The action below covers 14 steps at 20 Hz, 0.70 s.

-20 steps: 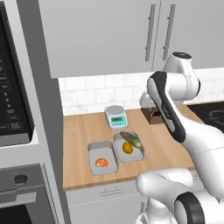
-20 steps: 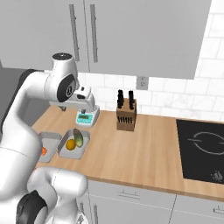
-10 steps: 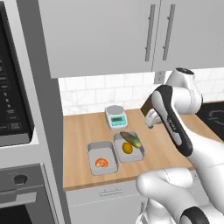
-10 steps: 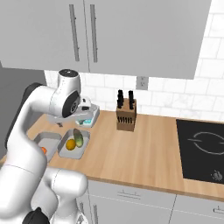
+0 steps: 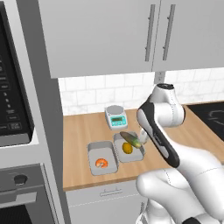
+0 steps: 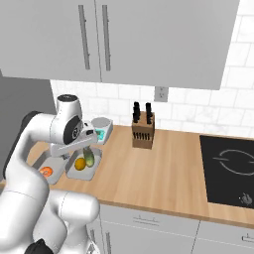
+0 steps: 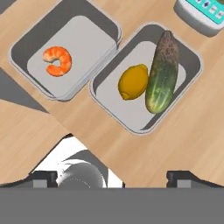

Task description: Take the meat container that has the shrimp and place it on the second highest rack of the freezer. Then take the vegetable container that has the lemon and cucumber and place it on the highest rack of the freezer.

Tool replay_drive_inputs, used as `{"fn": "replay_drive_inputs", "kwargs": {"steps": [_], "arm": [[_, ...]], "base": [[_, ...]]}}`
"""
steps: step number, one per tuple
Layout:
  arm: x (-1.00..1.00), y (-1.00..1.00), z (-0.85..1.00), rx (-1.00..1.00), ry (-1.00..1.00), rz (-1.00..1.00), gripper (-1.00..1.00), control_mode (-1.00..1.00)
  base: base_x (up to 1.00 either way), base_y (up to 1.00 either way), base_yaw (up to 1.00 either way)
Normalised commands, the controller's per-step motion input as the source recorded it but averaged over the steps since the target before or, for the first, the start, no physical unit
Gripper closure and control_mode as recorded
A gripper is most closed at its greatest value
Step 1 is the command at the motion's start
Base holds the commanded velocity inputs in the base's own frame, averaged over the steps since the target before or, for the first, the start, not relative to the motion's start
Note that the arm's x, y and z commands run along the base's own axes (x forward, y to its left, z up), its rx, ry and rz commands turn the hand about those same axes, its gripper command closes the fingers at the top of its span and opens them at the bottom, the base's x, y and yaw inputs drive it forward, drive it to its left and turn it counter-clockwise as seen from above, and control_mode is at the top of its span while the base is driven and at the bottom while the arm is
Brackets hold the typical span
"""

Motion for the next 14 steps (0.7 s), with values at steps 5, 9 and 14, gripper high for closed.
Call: {"fn": "replay_drive_inputs", "kwargs": {"steps": [5, 9, 14], "arm": [[0.00, 0.05, -0.40, -0.01, -0.01, 0.00, -1.00, -1.00], [0.01, 0.00, -0.31, 0.00, -0.09, 0.00, -1.00, -1.00], [0.07, 0.09, -0.44, -0.01, -0.05, 0.00, -1.00, -1.00]], "base": [[0.00, 0.00, 0.00], [0.00, 0.00, 0.00], [0.00, 0.00, 0.00]]}}
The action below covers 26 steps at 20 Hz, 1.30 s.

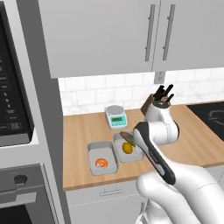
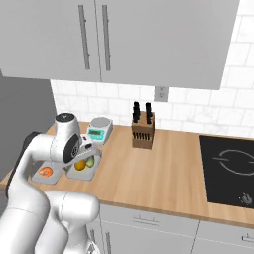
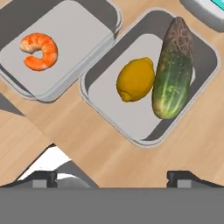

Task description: Take the meat container that has the shrimp and place it on the second highest rack of the freezer. Then take the vegetable container that has the lemon and cucumber and place it on the highest rack of the freezer.

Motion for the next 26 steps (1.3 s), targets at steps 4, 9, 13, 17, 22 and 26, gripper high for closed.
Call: {"fn": "replay_drive_inputs", "kwargs": {"steps": [4, 9, 13, 17, 22, 26], "arm": [[0.21, 0.28, -0.35, 0.00, 0.05, 0.00, -1.00, -1.00], [0.23, 0.31, -0.38, 0.00, 0.07, 0.01, -1.00, -1.00], [0.39, 0.12, -0.22, 0.00, 0.00, 0.02, -1.00, -1.00], [0.30, 0.00, -0.29, 0.00, 0.01, 0.03, -1.00, -1.00], [0.01, 0.00, -0.37, 0.00, 0.00, 0.04, -1.00, -1.00], [0.00, -0.05, -0.28, 0.00, 0.00, 0.05, -1.00, -1.00]], "base": [[0.00, 0.00, 0.00], [0.00, 0.00, 0.00], [0.00, 0.00, 0.00], [0.00, 0.00, 0.00], [0.00, 0.00, 0.00], [0.00, 0.00, 0.00]]}}
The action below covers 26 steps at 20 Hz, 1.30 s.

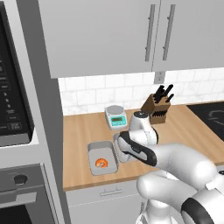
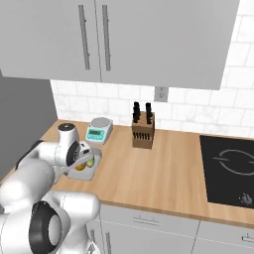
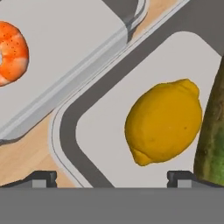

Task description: Take the meat container that has the shrimp and place it on the second highest rack of the freezer. Then take the vegetable container that has the lemon and cucumber and place it on the highest rack of the freezer.

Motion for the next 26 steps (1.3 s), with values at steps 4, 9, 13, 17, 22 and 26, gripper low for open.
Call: {"fn": "replay_drive_inputs", "kwargs": {"steps": [4, 9, 13, 17, 22, 26], "arm": [[0.00, -0.18, -0.28, 0.00, 0.00, 0.05, -1.00, -1.00], [0.03, -0.08, -0.41, 0.00, 0.00, 0.06, -1.00, -1.00], [0.00, 0.00, -0.49, 0.00, 0.00, 0.08, -1.00, -1.00], [0.00, 0.00, -0.55, 0.00, 0.00, 0.09, -1.00, -1.00], [0.00, 0.00, -0.64, 0.00, 0.00, 0.08, 1.00, -1.00], [-0.07, 0.00, -0.13, 0.00, 0.00, 0.01, 1.00, -1.00]], "base": [[0.00, 0.00, 0.00], [0.00, 0.00, 0.00], [0.00, 0.00, 0.00], [0.00, 0.00, 0.00], [0.00, 0.00, 0.00], [0.00, 0.00, 0.00]]}}
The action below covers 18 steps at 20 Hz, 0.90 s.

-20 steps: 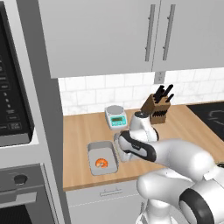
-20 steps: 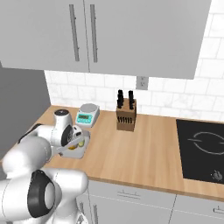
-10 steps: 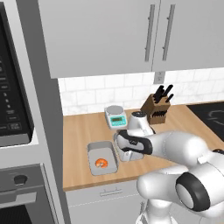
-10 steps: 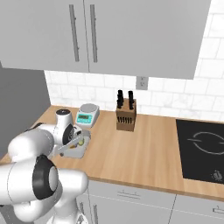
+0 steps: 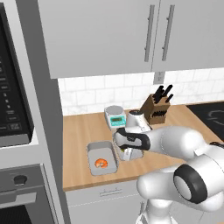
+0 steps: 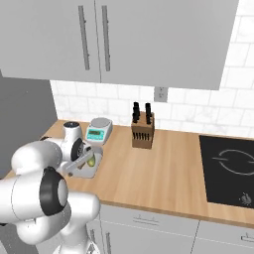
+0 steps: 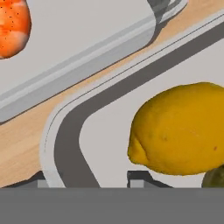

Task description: Take the meat container that has the shrimp and place it on the second highest rack of the freezer. Then take the vegetable container that has the lemon and cucumber and place it on the highest rack of the freezer.

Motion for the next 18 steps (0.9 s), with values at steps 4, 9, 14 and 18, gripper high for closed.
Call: {"fn": "replay_drive_inputs", "kwargs": {"steps": [4, 9, 14, 18], "arm": [[-0.11, 0.00, -0.02, 0.00, 0.00, 0.00, 1.00, -1.00], [-0.32, 0.00, 0.00, 0.00, -0.20, 0.01, 1.00, -1.00], [-0.24, 0.00, 0.16, 0.00, -0.15, 0.09, 1.00, -1.00], [-0.16, 0.00, 0.17, -0.05, -0.13, 0.14, 1.00, -1.00]], "base": [[0.00, 0.00, 0.00], [0.00, 0.00, 0.00], [0.00, 0.00, 0.00], [0.00, 0.00, 0.00]]}}
